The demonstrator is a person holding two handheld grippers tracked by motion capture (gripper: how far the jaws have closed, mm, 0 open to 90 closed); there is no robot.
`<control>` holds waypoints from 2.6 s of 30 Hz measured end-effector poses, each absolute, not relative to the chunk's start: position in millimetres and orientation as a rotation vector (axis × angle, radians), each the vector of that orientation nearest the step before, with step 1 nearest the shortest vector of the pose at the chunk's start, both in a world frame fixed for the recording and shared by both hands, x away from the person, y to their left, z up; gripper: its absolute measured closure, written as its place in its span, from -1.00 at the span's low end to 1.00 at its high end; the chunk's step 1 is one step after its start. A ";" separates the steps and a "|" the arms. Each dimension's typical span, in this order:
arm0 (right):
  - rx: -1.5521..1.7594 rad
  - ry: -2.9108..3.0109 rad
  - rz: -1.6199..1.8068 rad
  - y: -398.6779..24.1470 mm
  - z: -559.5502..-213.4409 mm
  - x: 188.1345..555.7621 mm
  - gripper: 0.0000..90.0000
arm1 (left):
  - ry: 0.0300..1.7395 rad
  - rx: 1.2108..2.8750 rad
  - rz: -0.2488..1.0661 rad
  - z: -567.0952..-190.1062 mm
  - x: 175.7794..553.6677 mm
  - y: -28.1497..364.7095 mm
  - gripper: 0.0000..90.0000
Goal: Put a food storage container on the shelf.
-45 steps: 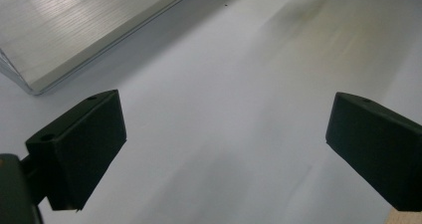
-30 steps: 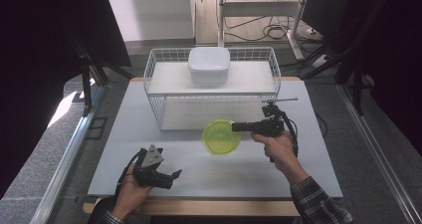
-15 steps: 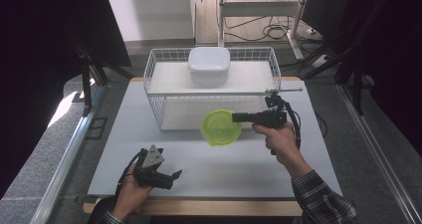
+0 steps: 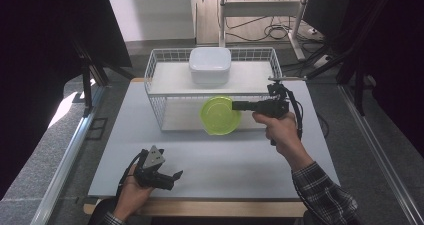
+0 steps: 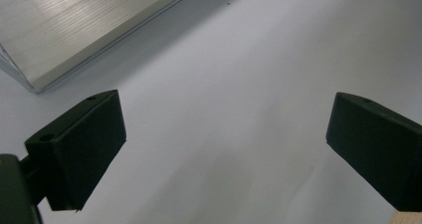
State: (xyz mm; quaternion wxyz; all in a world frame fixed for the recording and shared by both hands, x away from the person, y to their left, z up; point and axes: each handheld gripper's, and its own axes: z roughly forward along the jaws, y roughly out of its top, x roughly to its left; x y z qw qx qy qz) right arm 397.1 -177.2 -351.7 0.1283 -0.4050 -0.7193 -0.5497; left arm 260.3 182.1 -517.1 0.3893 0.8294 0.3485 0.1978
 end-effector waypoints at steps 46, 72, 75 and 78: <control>-1.361 -2.040 -1.830 -135.7 -258.2 467.0 0.81 | 0.890 2.111 0.484 -518.1 259.9 182.3 -0.95; -1.625 -2.086 -1.788 -119.8 -259.4 499.2 0.56 | 0.868 2.144 0.466 -521.2 259.3 177.3 -0.95; -1.644 -2.089 -1.781 -120.0 -261.3 500.2 0.55 | 0.866 2.148 0.467 -521.2 259.4 177.4 -0.95; -1.643 -2.096 -1.780 -120.0 -261.0 500.0 0.53 | 0.866 2.149 0.467 -521.2 259.4 177.3 -0.95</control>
